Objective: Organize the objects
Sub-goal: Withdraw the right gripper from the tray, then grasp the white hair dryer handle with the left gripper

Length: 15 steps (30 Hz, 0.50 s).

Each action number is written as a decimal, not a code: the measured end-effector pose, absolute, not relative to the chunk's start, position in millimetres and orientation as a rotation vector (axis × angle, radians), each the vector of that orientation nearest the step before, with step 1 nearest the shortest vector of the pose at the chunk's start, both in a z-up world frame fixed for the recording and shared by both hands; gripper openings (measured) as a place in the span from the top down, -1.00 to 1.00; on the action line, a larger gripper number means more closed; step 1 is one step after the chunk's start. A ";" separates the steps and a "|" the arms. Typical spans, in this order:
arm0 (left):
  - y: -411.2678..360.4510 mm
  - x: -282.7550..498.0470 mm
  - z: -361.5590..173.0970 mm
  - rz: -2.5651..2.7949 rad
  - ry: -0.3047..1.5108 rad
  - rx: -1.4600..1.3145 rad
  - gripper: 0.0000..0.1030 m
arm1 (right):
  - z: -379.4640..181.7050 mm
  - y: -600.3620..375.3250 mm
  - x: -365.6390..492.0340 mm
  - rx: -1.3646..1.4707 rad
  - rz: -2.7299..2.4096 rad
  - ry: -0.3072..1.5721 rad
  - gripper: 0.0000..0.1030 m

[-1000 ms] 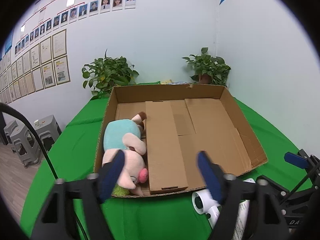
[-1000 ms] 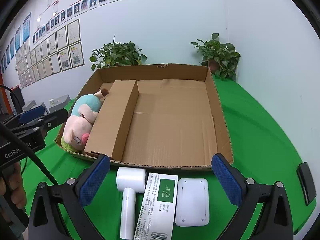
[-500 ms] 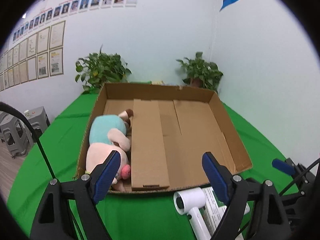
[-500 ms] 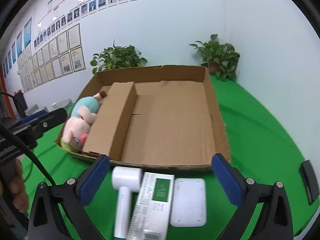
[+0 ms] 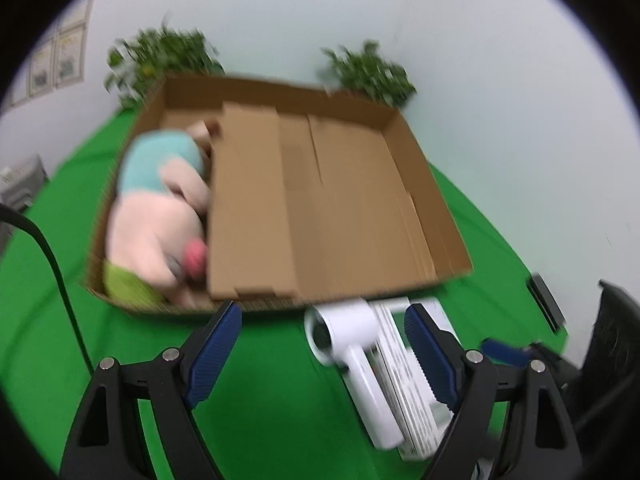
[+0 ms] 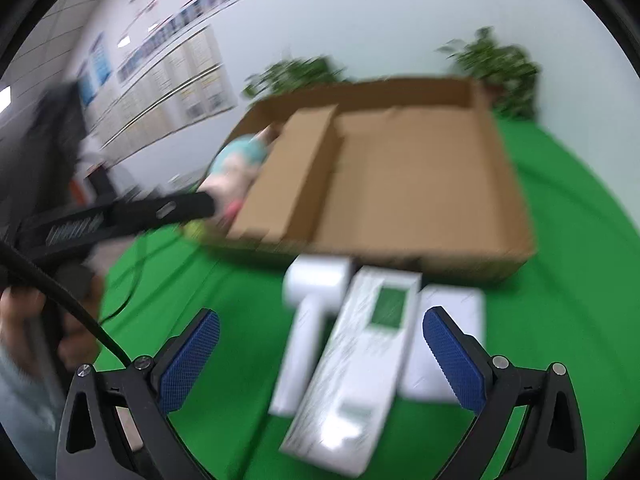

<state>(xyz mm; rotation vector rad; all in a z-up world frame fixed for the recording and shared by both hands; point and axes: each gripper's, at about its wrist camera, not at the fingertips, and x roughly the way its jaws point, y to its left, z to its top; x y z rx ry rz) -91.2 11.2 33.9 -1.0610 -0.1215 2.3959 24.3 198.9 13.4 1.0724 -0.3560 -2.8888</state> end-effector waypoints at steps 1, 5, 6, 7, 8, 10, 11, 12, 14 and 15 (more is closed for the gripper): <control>13.4 -92.5 25.7 2.364 -0.131 -1.096 -0.62 | 5.8 193.0 26.5 1.081 -2.846 -0.360 -0.96; 20.2 -97.1 1.4 2.228 -0.205 -1.183 -0.61 | -19.8 168.6 30.0 1.097 -2.717 -0.393 -0.87; 21.2 -98.8 -2.8 2.204 -0.221 -1.196 -0.61 | -23.8 163.6 29.0 1.104 -2.707 -0.383 -0.84; 22.4 -101.5 -8.6 2.174 -0.247 -1.211 -0.60 | -29.2 156.7 26.5 1.122 -2.697 -0.360 -0.81; 22.7 -104.1 -12.8 2.144 -0.270 -1.220 -0.60 | -32.8 151.7 24.2 1.139 -2.686 -0.339 -0.71; 23.7 -111.2 -24.4 2.082 -0.317 -1.256 -0.59 | -40.8 141.7 17.5 1.171 -2.664 -0.293 -0.69; 24.5 -114.6 -29.9 2.065 -0.332 -1.280 -0.59 | -45.4 137.5 13.5 1.188 -2.663 -0.269 -0.68; 26.0 -117.5 -34.8 2.049 -0.340 -1.298 -0.59 | -48.2 135.5 10.9 1.201 -2.667 -0.253 -0.66; 29.3 -119.6 -42.5 2.029 -0.338 -1.322 -0.57 | -51.9 133.1 7.3 1.214 -2.696 -0.214 -0.58; 30.3 -120.5 -45.5 2.025 -0.333 -1.330 -0.57 | -53.3 133.7 5.6 1.226 -2.706 -0.204 -0.49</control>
